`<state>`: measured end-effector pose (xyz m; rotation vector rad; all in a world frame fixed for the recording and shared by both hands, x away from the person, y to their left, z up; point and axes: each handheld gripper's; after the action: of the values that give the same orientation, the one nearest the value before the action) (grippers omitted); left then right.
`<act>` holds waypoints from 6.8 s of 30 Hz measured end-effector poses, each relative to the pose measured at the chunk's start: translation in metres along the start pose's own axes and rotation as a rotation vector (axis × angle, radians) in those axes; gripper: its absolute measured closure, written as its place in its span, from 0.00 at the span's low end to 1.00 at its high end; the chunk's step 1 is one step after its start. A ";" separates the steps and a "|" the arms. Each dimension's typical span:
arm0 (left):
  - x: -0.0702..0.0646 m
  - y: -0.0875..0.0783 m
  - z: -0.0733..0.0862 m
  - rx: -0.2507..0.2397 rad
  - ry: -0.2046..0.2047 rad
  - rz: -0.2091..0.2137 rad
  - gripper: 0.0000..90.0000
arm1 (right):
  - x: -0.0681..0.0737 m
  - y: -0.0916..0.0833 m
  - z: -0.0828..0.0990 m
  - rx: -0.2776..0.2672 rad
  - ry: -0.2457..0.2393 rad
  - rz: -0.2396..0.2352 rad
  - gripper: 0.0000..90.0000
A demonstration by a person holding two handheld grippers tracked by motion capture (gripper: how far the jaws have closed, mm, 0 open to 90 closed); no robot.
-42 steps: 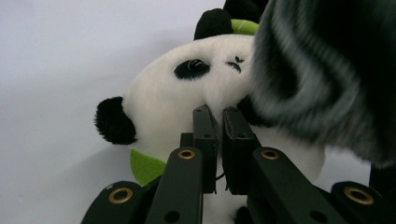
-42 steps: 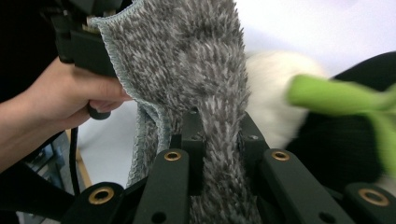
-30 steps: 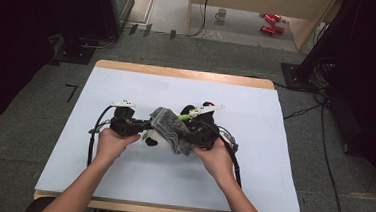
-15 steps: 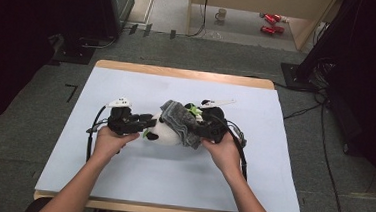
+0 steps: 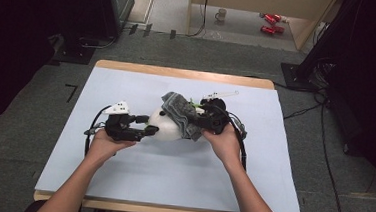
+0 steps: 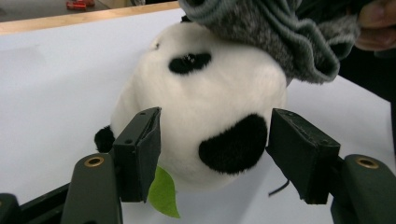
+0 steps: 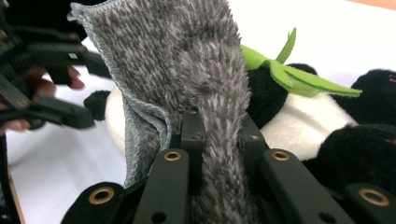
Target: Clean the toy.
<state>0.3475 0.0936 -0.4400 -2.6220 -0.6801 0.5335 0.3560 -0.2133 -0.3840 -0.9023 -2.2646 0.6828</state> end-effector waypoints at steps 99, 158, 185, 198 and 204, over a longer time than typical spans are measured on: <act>-0.018 0.010 -0.012 0.010 -0.095 -0.088 0.73 | 0.035 -0.016 -0.025 -0.122 -0.026 -0.137 0.88; -0.011 0.001 -0.021 -0.021 -0.204 0.060 0.85 | -0.029 -0.083 -0.023 -0.279 0.083 0.061 0.88; 0.015 -0.005 -0.010 -0.039 -0.459 0.144 0.86 | 0.021 -0.042 -0.017 -0.151 -0.004 -0.109 0.88; 0.019 -0.004 -0.008 -0.043 -0.425 0.089 0.79 | 0.006 -0.013 0.003 -0.069 0.028 -0.090 0.88; 0.020 -0.008 -0.009 -0.043 -0.372 0.074 0.61 | 0.004 -0.011 0.003 -0.071 0.018 -0.086 0.88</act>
<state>0.3652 0.1080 -0.4343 -2.6193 -0.7106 1.0572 0.3468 -0.2183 -0.3780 -0.8354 -2.3095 0.5580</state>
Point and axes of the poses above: each handheld gripper's, and its own axes: y roughly forward along the jaws, z roughly out of its underside, x roughly to its left, and after that the axes turned 1 degree about -z, right-handed
